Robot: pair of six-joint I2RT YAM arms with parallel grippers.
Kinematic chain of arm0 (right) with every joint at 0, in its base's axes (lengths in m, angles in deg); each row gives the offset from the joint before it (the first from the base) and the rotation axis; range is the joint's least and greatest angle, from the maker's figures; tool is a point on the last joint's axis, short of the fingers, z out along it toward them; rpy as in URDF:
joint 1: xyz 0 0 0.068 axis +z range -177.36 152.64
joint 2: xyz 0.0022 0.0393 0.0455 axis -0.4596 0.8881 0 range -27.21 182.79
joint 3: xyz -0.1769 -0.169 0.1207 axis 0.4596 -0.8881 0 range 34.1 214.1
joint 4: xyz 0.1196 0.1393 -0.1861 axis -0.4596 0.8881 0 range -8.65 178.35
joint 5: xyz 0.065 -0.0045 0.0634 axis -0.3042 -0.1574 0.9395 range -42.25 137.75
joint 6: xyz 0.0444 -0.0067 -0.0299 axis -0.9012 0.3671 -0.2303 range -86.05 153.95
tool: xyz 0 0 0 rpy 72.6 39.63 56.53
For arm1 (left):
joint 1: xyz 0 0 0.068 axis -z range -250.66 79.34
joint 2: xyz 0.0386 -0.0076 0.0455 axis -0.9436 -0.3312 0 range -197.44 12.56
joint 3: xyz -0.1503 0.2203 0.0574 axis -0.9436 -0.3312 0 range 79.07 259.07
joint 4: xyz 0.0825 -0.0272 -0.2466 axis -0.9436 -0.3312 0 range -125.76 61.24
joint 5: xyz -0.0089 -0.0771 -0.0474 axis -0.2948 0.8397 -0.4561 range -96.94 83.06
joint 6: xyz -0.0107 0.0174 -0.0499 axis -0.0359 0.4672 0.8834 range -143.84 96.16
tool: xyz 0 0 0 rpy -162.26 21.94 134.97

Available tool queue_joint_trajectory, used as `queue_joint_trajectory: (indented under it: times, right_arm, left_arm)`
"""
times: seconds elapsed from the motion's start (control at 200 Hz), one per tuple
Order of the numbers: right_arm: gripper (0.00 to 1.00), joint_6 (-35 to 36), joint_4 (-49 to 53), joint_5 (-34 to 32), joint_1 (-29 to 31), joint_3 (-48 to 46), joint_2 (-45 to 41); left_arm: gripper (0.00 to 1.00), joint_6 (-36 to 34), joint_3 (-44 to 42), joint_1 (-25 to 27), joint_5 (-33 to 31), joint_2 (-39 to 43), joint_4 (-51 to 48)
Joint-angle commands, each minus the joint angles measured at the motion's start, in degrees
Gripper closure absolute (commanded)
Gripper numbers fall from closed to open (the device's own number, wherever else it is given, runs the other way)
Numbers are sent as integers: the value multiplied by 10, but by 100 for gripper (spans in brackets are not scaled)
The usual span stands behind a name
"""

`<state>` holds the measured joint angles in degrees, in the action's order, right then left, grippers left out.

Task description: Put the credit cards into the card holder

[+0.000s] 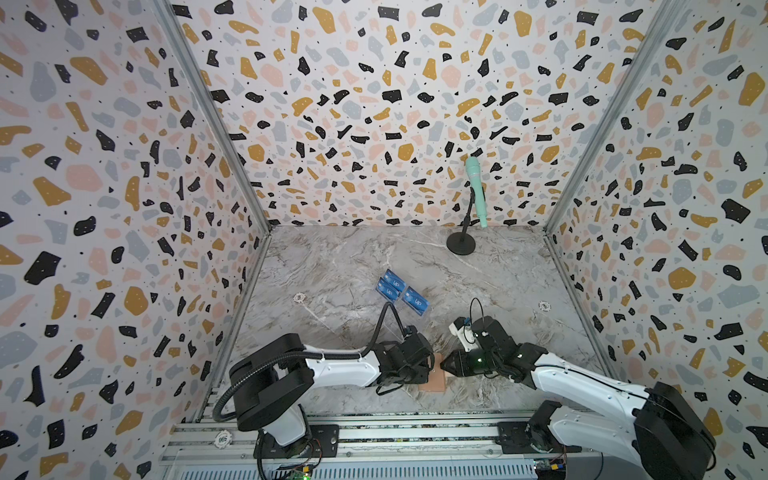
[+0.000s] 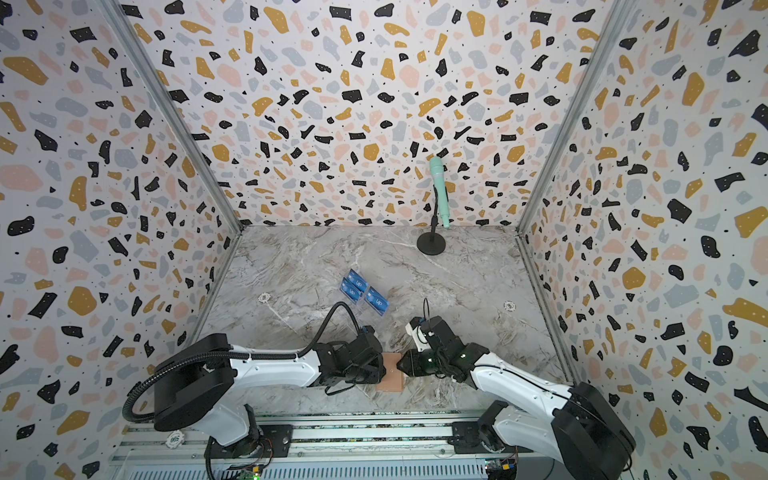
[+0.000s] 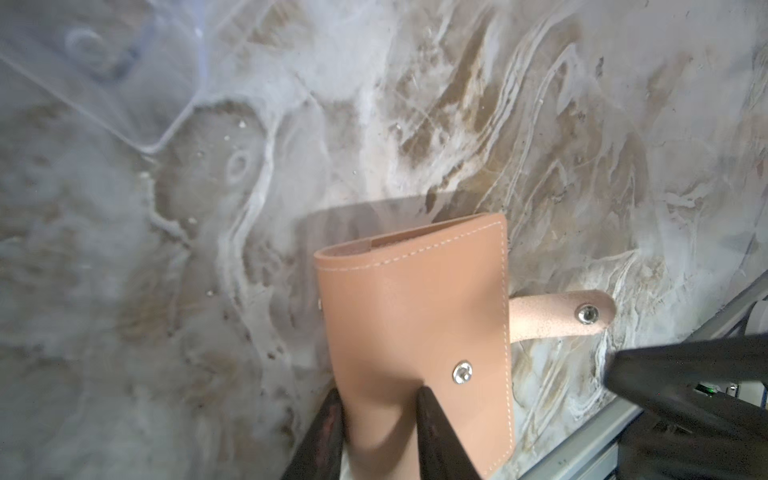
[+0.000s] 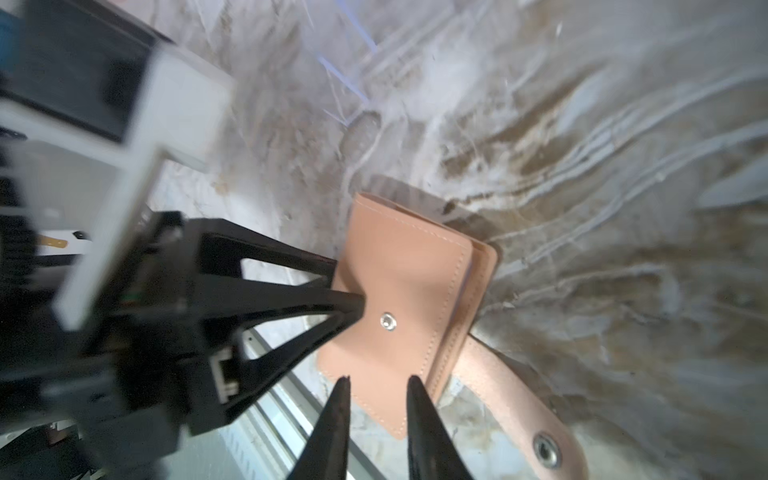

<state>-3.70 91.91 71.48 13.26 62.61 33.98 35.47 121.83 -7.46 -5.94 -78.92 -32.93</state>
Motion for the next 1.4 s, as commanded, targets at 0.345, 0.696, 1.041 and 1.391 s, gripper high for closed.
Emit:
queue_joint_trajectory:
  times: [0.345, 0.696, 1.041, 1.391]
  right_arm:
    - [65, 81, 123, 18, -105, 2, 11]
    - [73, 73, 140, 4, -121, -9, -2]
    - [76, 52, 119, 29, -134, -33, 13]
    - [80, 38, 81, 67, -148, -55, 1]
  left_arm:
    - [69, -21, 5, 12, -16, -48, -54]
    - [66, -31, 11, 12, -16, -37, -40]
    - [66, -27, 7, 12, -12, -37, -31]
    - [66, -26, 2, 12, -6, -38, -22]
